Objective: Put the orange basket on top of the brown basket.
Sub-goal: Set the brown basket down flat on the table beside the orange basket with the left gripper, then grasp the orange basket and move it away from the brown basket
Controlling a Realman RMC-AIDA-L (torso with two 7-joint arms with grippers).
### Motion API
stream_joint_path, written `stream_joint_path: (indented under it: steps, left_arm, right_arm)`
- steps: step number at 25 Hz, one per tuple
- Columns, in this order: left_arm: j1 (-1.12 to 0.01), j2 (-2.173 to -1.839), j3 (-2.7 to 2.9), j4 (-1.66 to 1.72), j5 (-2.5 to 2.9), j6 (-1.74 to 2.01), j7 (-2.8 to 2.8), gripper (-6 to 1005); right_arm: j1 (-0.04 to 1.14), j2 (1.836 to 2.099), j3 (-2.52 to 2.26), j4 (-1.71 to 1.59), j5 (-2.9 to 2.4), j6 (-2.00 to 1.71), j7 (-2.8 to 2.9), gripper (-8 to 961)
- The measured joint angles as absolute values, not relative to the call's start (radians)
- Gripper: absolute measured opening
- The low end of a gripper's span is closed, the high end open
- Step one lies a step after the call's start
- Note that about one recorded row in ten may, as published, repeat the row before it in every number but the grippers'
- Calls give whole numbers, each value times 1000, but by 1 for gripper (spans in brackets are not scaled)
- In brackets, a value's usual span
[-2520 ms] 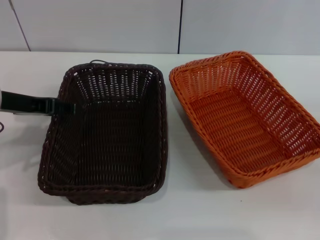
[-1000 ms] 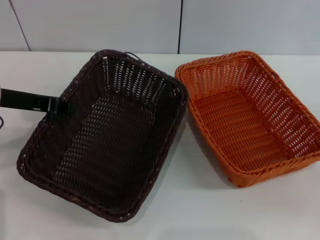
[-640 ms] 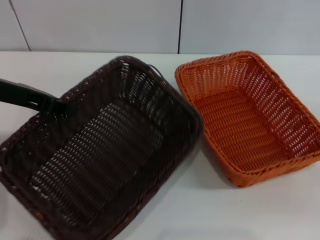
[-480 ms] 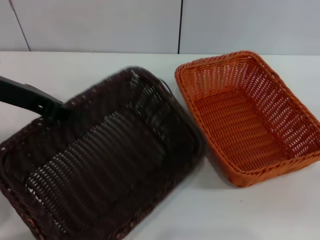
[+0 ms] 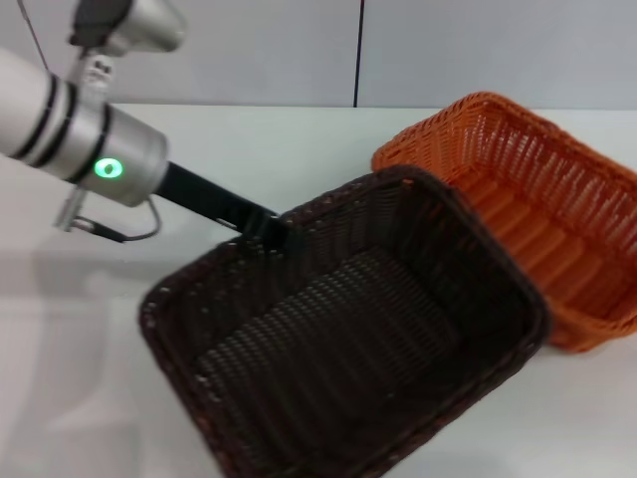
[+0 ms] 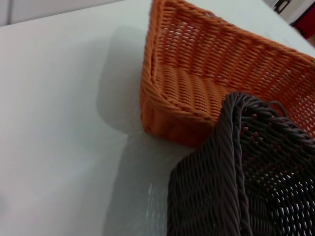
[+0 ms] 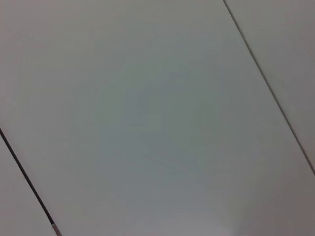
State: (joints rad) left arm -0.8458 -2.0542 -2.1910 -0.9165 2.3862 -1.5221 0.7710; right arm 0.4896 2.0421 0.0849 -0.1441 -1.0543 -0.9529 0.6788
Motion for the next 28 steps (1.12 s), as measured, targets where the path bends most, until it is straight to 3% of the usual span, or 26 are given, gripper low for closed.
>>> stream_joint_path:
  steps: [9, 20, 23, 28]
  left_arm:
    - [-904, -2058, -2175, -783, 2350, -1455, 771, 290]
    - [-811, -2050, -2186, -926, 2227, -1492, 849, 358]
    - [-784, -2049, -2186, -964, 2181, -1499, 868, 560]
    - [-723, -2041, -2211, -1010, 2071, -1502, 951, 793]
  right_arm:
    - [494, 2040, 83, -143, -1059, -944, 675, 756]
    - [507, 2036, 55, -145, -1067, -914, 678, 754]
    - [508, 2033, 11, -154, -1073, -923, 678, 754]
    - [505, 2031, -138, -219, -1076, -932, 768, 753]
